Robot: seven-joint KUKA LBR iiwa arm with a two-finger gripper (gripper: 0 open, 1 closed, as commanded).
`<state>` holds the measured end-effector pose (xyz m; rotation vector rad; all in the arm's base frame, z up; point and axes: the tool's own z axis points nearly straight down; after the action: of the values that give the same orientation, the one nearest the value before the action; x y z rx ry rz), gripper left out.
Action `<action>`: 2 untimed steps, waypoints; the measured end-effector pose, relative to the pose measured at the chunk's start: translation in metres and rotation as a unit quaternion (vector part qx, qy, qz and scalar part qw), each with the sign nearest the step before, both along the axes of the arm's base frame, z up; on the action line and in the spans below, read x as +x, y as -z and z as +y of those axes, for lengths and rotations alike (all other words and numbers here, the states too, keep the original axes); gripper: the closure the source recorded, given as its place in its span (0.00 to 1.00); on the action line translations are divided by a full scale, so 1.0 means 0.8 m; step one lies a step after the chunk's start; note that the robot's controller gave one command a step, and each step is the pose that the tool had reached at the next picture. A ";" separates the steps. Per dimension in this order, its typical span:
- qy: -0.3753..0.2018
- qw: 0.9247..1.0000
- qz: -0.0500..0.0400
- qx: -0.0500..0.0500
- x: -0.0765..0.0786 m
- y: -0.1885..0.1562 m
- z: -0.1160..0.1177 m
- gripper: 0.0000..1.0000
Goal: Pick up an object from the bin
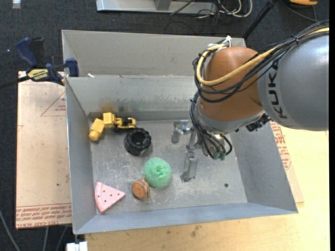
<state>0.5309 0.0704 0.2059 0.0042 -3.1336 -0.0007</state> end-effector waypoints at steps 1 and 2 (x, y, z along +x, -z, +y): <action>0.001 1.000 -0.004 0.000 0.002 -0.006 0.000 0.00; 0.031 1.000 -0.008 0.001 0.007 0.049 0.018 0.00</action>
Offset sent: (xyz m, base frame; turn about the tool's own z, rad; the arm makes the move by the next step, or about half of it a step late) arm 0.0064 0.0418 -0.1228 0.1633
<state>0.5361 0.0849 0.1670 -0.0918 -3.1474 -0.0027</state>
